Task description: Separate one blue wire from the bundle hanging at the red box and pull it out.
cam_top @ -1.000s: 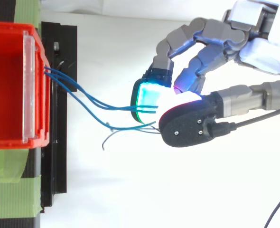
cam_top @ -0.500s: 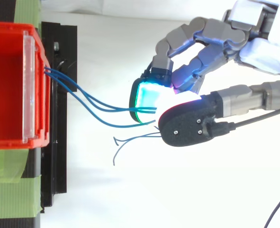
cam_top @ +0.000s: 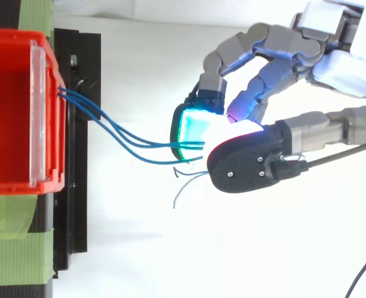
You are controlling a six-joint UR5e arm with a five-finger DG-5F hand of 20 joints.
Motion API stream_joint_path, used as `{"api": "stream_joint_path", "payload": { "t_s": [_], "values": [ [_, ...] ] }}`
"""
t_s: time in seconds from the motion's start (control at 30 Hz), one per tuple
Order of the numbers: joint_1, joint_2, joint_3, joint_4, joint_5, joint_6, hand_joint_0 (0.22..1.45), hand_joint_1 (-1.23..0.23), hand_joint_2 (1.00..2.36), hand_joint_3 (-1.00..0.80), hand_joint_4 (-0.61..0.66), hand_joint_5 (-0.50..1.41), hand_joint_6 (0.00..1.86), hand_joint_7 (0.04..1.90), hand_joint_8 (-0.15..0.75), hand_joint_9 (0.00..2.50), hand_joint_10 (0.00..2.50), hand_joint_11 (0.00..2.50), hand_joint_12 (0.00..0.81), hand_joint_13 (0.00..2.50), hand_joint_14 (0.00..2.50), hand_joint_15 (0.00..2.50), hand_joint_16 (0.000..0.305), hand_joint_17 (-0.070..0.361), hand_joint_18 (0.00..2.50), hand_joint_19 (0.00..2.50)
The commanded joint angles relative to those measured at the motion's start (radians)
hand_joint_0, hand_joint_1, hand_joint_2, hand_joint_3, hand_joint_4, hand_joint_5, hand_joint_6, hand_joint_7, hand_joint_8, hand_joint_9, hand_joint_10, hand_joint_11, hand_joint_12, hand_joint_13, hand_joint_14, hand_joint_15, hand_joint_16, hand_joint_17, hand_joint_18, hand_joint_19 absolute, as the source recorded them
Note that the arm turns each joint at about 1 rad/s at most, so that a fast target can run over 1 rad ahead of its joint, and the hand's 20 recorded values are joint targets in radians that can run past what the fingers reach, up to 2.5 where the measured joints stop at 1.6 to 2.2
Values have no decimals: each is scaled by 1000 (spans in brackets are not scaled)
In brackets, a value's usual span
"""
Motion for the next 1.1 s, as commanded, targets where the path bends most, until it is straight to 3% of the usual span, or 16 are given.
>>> {"api": "stream_joint_path", "payload": {
  "t_s": [0.0, 0.53, 1.07],
  "values": [
    [0, 0, 0, 0, 0, -1, 562, -669, 1012, -320, 137, -174, 903, 924, 313, 926, 441, 1579, 403, 811, 818, 1424, 50, 112, 767, 843],
    [0, 0, 0, 2, 0, 1, 569, -674, 1012, -329, 136, -172, 902, 922, 299, 913, 754, 1498, 407, 786, 1202, 1356, 49, 111, 810, 875],
    [1, 0, 0, 2, 0, 1, 628, -808, 1016, -260, 71, -165, 910, 988, 298, 937, 826, 1503, 405, 836, 1107, 1435, 48, 109, 854, 855]
  ]
}}
